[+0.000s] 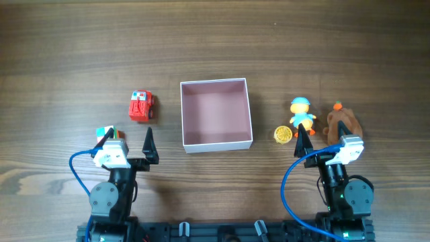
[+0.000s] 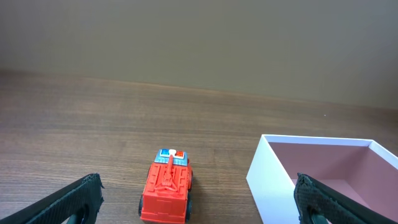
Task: Pack container
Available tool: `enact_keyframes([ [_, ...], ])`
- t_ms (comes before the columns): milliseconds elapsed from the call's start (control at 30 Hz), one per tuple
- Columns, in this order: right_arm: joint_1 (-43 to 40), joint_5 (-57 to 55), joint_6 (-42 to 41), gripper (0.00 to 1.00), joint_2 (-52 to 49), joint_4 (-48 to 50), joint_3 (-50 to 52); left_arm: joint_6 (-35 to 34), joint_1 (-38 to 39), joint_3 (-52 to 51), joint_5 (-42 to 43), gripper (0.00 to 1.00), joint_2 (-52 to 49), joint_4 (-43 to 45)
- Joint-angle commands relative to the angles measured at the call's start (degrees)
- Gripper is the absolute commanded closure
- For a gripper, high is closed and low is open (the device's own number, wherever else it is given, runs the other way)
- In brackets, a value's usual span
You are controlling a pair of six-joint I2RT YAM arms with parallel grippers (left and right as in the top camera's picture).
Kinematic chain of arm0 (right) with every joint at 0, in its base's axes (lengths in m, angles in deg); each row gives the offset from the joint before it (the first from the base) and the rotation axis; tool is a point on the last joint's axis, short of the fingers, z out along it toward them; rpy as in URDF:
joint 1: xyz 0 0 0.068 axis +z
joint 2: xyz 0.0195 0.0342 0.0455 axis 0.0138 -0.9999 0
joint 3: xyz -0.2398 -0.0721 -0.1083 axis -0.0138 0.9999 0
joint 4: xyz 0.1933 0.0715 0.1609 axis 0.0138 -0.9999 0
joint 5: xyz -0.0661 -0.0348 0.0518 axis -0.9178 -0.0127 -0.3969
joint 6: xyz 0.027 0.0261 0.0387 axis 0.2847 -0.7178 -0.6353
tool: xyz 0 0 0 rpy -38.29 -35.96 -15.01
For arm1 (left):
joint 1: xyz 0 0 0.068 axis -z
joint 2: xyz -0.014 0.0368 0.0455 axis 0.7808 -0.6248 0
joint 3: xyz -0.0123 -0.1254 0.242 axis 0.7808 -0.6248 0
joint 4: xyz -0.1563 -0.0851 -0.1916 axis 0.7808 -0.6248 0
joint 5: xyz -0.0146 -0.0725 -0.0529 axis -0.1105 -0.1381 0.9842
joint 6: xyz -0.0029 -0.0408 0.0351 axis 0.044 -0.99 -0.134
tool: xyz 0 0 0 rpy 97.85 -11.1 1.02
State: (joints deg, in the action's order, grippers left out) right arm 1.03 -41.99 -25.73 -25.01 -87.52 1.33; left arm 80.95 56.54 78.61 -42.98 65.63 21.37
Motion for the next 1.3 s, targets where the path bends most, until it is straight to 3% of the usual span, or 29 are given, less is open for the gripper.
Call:
enact_keyframes([
  [0, 0.2, -0.5, 1.0, 0.0, -0.3, 0.2, 0.0, 1.1, -0.3, -0.4, 0.4, 0.0, 0.4, 0.1],
  [1067, 0.2, -1.2, 1.0, 0.0, -0.3, 0.2, 0.0, 1.1, -0.3, -0.4, 0.4, 0.0, 0.4, 0.1],
  [1200, 0.2, -0.7, -2.6, 0.0, -0.6, 0.1, 0.0, 1.1, -0.3, -0.4, 0.5, 0.0, 0.4, 0.2],
  [1267, 0.2, -0.6, -10.0, 0.0, -0.9, 0.5, 0.0, 1.1, -0.3, -0.4, 0.7, 0.0, 0.4, 0.3],
])
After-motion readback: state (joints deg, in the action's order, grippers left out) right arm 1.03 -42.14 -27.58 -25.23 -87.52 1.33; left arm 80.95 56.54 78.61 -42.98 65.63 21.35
